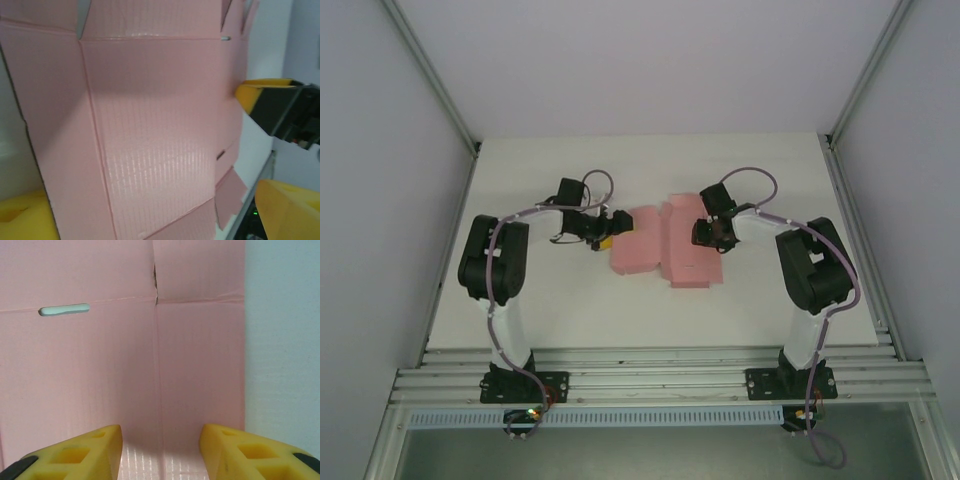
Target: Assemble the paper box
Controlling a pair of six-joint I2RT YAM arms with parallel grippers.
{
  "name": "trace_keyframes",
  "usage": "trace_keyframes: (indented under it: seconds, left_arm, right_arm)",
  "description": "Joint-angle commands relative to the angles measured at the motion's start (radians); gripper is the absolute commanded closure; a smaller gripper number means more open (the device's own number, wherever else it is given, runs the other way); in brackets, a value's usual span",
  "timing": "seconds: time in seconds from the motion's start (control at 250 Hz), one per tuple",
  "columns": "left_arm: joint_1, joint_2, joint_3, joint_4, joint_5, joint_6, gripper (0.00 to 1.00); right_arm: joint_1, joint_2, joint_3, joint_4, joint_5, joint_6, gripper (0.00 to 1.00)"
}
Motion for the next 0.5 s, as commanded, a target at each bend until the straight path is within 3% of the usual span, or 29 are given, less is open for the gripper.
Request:
trace_keyframes:
  seconds: [0.0,0.108,0.264,0.399,0.495]
  left_arm:
    - [0.008,-0.055,-0.021,0.185,0.128,-0.068,0.2]
    - [0.009,-0.055,0.007,0.124,0.1,-0.026,0.46]
    - [0.011,-0.081,0.013,0.059,0.034,0.03,0.63]
    - [0.008,-0.104,0.029,0.006,-0.015,0.077,1.0]
    - [0.005,-0.132,0.045,0.001,-0.016,0.105,1.0]
  right_arm:
    - [-0.003,0.044,-0.084,0.003,-0.083,0.005,0.52]
    - [-0.014,0.028,-0.11,0.05,-0.113,0.014,0.52]
    - [-0.022,0.006,-0.132,0.081,-0.126,0.012,0.52]
    - [-0.023,-0.031,-0.156,0.131,-0.146,0.001,0.51]
    - [-0.035,-0.103,-0.184,0.182,-0.175,0.003,0.47]
